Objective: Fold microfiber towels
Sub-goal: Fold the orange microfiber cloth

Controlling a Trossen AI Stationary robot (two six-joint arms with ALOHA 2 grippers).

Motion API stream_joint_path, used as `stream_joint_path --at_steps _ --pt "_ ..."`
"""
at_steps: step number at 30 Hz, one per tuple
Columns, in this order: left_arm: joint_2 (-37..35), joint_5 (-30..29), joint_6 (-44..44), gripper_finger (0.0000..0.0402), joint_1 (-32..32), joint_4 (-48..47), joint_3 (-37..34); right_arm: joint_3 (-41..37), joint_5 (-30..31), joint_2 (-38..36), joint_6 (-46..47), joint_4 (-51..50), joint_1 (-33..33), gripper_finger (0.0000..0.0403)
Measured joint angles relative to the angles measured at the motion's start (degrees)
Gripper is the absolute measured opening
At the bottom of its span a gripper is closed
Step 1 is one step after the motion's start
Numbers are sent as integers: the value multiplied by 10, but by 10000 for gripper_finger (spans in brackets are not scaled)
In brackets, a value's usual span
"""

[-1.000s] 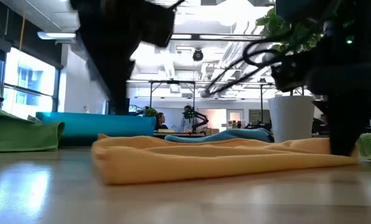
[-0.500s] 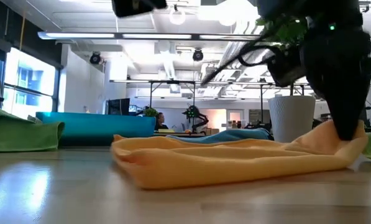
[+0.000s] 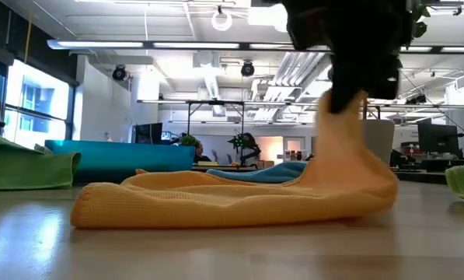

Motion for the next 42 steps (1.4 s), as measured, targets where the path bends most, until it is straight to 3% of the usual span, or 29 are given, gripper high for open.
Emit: stream_joint_path --at_steps 10,24,29,33,42 --pt "-37 -47 -11 93 -78 -4 -1 64 13 67 21 86 -10 5" --pt "-51 -39 3 93 -119 -30 -1 316 1 257 -31 69 -24 5" --pt "-53 -39 2 93 -124 -34 0 412 -1 312 -76 -10 -31 5" --pt "-53 -36 -8 93 -134 -48 0 463 8 320 -104 -158 -29 5" --pt "-52 -36 -12 93 -137 -85 -5 473 -12 298 -112 -313 12 5"
